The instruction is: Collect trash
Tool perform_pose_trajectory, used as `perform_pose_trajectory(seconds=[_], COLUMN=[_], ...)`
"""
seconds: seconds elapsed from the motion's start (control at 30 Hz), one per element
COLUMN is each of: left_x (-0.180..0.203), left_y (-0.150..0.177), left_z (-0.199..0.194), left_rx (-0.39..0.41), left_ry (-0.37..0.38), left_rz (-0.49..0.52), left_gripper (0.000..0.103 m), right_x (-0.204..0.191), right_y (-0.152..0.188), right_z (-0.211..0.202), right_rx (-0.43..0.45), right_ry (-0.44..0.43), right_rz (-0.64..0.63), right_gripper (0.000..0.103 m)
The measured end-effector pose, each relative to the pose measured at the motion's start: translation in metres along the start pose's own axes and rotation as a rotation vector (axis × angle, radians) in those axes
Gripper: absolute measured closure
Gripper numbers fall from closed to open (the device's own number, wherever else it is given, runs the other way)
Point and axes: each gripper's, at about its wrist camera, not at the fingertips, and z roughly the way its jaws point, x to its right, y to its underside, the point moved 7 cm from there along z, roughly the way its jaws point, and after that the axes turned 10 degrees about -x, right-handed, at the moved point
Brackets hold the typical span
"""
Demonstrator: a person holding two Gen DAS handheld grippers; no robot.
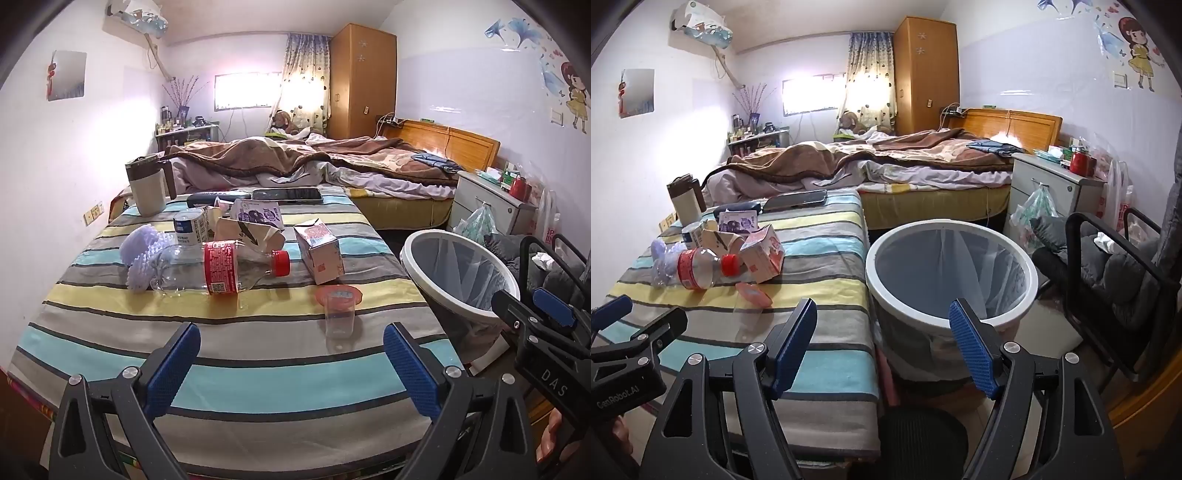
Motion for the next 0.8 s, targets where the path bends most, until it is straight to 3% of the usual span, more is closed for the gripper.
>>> perform_pose_trajectory(seconds=[0.8], left_x=[-0.0036], left_y=[0.0012], left_z=[0.0006], left_rx=[-0.006], left_ry=[0.007], left_rz=[-0.021], left_gripper=[0.002], right_x=[-0.0036], right_y=[-0.0001], right_z=[-0.0015], right_rx=[-0.008], right_ry=[0.0], right_rz=[-0.008], right_gripper=[0.028])
